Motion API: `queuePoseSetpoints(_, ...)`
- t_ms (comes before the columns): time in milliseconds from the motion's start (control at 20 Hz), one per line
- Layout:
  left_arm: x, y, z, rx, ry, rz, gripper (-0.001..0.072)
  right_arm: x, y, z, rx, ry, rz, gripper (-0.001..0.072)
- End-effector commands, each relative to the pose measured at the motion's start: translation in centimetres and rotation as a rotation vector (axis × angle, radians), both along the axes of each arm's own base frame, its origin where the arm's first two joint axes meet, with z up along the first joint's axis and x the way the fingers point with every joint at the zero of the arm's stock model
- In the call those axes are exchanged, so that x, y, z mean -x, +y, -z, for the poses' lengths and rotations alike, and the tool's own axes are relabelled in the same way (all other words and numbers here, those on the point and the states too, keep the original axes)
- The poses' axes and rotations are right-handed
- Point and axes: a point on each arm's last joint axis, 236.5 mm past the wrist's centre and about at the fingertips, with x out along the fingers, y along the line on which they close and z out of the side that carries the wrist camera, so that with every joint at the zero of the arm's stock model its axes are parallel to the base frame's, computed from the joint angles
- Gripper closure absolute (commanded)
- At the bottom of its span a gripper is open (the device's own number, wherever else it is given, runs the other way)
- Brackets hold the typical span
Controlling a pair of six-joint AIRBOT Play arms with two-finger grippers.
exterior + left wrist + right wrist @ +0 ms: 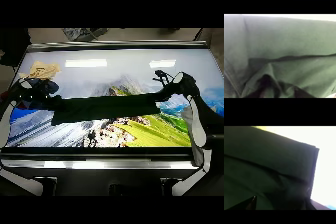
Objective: Fold the shirts.
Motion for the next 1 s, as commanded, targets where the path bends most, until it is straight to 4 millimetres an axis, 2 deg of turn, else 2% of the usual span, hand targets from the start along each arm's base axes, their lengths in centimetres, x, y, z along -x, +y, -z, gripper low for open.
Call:
queuePoseSetpoints(0, 0.1, 1.0, -1.8, 0.010, 0.006, 0.008, 0.0235, 0.8, -1.9, -2.7, -0.048, -0.010, -0.033, 0.0020)
queuePoseSetpoints(100, -0.3, 1.6, -4.0, -0.003, -0.052, 0.003, 0.0236, 1.4, -4.0, -3.0, -0.137, 0.026, 0.048, 0.0020)
queuePoseSetpoints(150, -0.4, 1.6, -5.0, -0.009, -0.080, 0.004, 0.0236, 1.6, -4.5, -2.6, -0.206, 0.058, 0.096, 0.0020)
queuePoseSetpoints(350, -0.4, -0.2, -9.8, -0.015, -0.185, 0.035, 0.0237, 1.1, -2.0, 0.1, -0.409, 0.141, 0.175, 0.0019)
queuePoseSetpoints(500, -0.2, -2.8, -13.5, 0.004, -0.282, 0.083, 0.0237, 1.0, -0.4, 2.5, -0.424, 0.215, 0.241, 0.0024)
queuePoseSetpoints(550, -0.3, -3.8, -14.7, 0.013, -0.319, 0.092, 0.0238, 1.0, 0.2, 3.1, -0.428, 0.236, 0.258, 0.0047)
queuePoseSetpoints(600, -0.4, -4.7, -15.7, 0.024, -0.348, 0.101, 0.0238, 1.0, 0.8, 3.4, -0.425, 0.246, 0.259, 0.0093)
queuePoseSetpoints(650, -0.3, -5.8, -16.4, 0.033, -0.369, 0.115, 0.0238, 0.8, 1.2, 3.5, -0.418, 0.244, 0.263, 0.0208)
queuePoseSetpoints(750, 0.0, -7.8, -16.3, 0.042, -0.372, 0.158, 0.0269, 0.2, 2.0, 3.2, -0.428, 0.221, 0.266, 0.0669)
queuePoseSetpoints(800, 0.1, -9.1, -15.8, 0.047, -0.366, 0.179, 0.0282, -0.2, 2.4, 2.2, -0.456, 0.191, 0.243, 0.0671)
queuePoseSetpoints(850, 0.2, -10.3, -15.1, 0.051, -0.367, 0.192, 0.0434, -0.6, 3.1, 0.5, -0.487, 0.142, 0.195, 0.0674)
queuePoseSetpoints(900, 0.3, -11.8, -14.1, 0.056, -0.365, 0.207, 0.0669, -0.6, 3.4, -1.5, -0.501, 0.100, 0.156, 0.0675)
queuePoseSetpoints(950, 0.4, -13.6, -12.7, 0.060, -0.363, 0.225, 0.0668, -0.3, 3.6, -3.8, -0.495, 0.062, 0.116, 0.0675)
